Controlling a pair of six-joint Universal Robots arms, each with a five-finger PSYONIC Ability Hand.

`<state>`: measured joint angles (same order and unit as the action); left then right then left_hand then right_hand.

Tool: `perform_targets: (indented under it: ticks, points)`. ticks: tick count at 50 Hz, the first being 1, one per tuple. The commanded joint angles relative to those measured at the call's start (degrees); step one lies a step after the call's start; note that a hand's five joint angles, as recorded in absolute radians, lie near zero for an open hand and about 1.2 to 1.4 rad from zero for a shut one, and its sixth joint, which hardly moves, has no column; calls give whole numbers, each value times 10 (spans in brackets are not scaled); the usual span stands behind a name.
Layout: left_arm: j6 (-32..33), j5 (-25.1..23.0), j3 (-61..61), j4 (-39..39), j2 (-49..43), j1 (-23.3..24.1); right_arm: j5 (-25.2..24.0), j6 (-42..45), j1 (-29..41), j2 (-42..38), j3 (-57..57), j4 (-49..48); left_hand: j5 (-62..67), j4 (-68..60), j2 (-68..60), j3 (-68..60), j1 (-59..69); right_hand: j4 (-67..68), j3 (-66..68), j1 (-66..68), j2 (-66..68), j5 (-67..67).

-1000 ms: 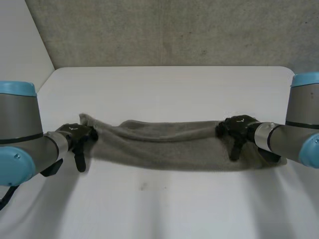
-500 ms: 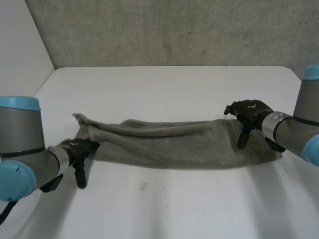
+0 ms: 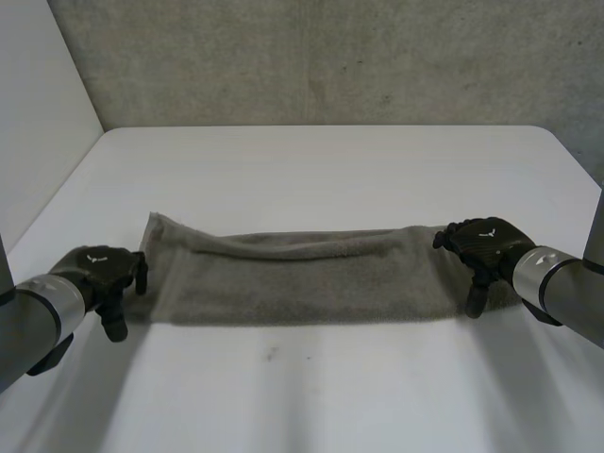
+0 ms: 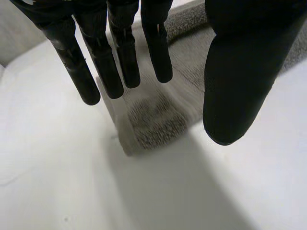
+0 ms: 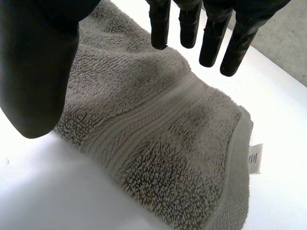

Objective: Fold the towel.

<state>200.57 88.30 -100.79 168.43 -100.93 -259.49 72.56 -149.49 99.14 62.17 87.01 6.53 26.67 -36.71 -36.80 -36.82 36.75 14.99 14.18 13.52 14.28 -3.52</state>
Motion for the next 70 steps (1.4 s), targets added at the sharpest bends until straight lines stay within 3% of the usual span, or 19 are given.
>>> perform_targets:
  ticks: [1,4,6,11,14,18,20,22,30,34,38,42,47,55,60,62,70]
  points:
    - [0,-1,3,3,5,0,-1,-3,8,0,-9,1,57,-56,-55,-55,56,-50,-42,-35,-43,35]
    - [-1,-1,9,8,-3,0,-7,-5,10,-2,-14,1,40,-40,-39,-38,39,-50,-42,-35,-43,35]
    - [-4,-6,15,26,-15,5,-16,-7,17,-4,-18,1,-60,61,62,62,-61,-46,-38,-32,-39,32]
    - [-5,-6,38,51,-49,25,-36,-11,57,-18,-42,2,-173,174,175,175,-174,88,97,103,96,-103]
    - [-6,-4,65,54,-76,45,-33,-11,71,-32,-63,6,-236,236,237,237,-237,101,109,115,108,-115]
    - [-8,-1,93,55,-99,54,-22,-11,72,-31,-71,4,-231,231,232,232,-232,79,87,93,86,-94]
    - [-10,-2,106,58,-108,54,0,-11,66,-22,-67,2,-231,231,232,232,-232,-31,-23,-17,-24,17]
    - [-9,-5,127,73,-134,54,11,-10,65,-14,-62,3,-229,230,231,231,-230,-50,-42,-35,-43,35]
    - [-7,-35,157,74,-189,63,17,1,-3,17,12,-1,-216,216,217,217,-217,-50,-42,-35,-43,35]
    - [-9,-66,162,60,-192,101,10,2,-30,42,63,-30,-130,131,132,132,-131,-50,-42,-35,-43,35]
    - [-11,-71,164,51,-189,119,7,2,-60,59,98,-65,-98,98,99,100,-99,-37,-29,-23,-30,23]
    - [-17,-71,176,51,-190,149,6,1,-84,81,123,-104,18,-17,-16,-16,17,-7,1,8,0,-8]
    - [-22,-70,199,54,-206,157,5,1,-87,73,126,-107,25,-24,-23,-23,24,52,60,66,59,-66]
    - [-26,-67,284,54,-291,158,6,45,-87,44,127,-108,-16,16,17,17,-16,96,104,110,103,-110]
    - [-28,-53,366,52,-352,157,7,68,-89,35,129,-110,-132,132,133,133,-132,91,99,105,98,-105]
    - [-33,-26,410,50,-384,155,7,68,-90,32,129,-115,-262,263,263,264,-263,92,100,107,99,-107]
    - [-50,6,416,25,-382,156,9,69,-91,23,127,-127,-265,265,266,266,-265,208,216,223,215,-223]
